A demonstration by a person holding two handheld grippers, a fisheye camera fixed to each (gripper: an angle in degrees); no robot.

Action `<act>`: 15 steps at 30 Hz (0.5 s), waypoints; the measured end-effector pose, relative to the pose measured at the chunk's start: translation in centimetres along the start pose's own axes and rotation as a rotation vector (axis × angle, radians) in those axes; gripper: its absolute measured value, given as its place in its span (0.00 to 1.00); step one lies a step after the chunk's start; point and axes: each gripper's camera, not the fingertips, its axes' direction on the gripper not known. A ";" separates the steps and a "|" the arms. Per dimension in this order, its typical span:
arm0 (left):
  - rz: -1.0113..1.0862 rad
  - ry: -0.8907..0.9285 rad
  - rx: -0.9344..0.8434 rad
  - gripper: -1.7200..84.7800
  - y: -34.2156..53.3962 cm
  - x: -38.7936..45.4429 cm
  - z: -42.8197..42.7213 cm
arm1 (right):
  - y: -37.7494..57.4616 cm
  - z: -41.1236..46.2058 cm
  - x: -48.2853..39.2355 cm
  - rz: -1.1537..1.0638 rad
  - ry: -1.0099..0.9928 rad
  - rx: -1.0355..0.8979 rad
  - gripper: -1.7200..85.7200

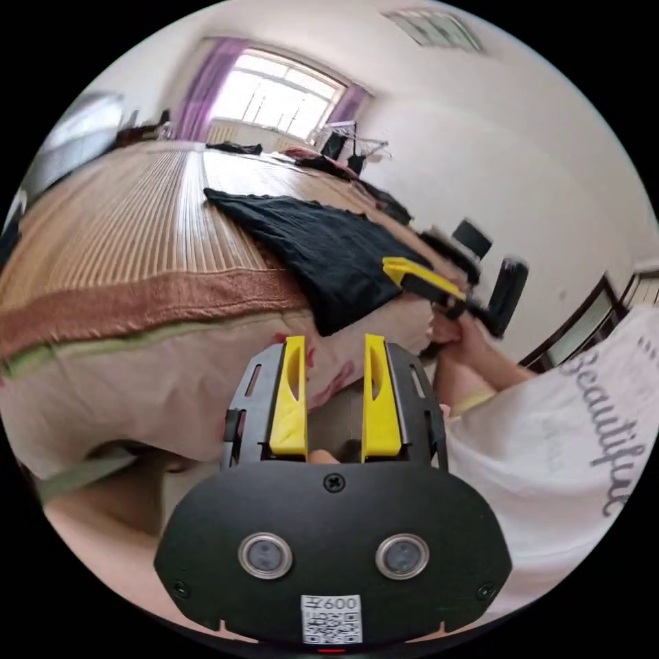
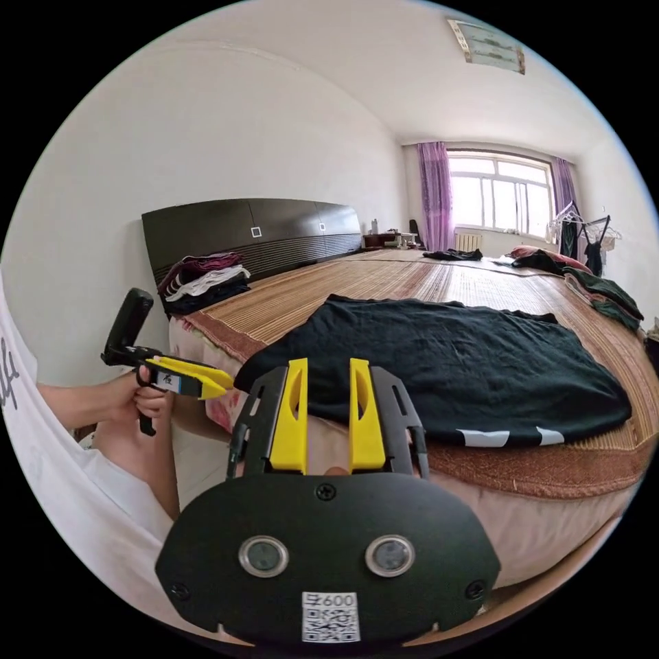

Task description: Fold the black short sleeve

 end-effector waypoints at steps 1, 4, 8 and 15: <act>-0.084 0.089 0.032 0.16 -1.6 -1.8 -1.5 | 0.4 -0.3 -0.2 -0.016 -0.003 0.011 0.20; -0.215 0.208 0.050 0.16 -5.9 -4.7 -3.9 | 1.3 -1.0 -0.3 -0.015 -0.006 0.027 0.20; -0.308 0.252 0.068 0.13 -11.1 -7.0 -8.4 | 2.8 -1.5 -0.3 0.001 -0.042 0.036 0.19; -0.343 0.286 0.031 0.12 -18.9 -7.6 -15.7 | 4.6 -0.3 -1.8 0.016 -0.057 0.023 0.18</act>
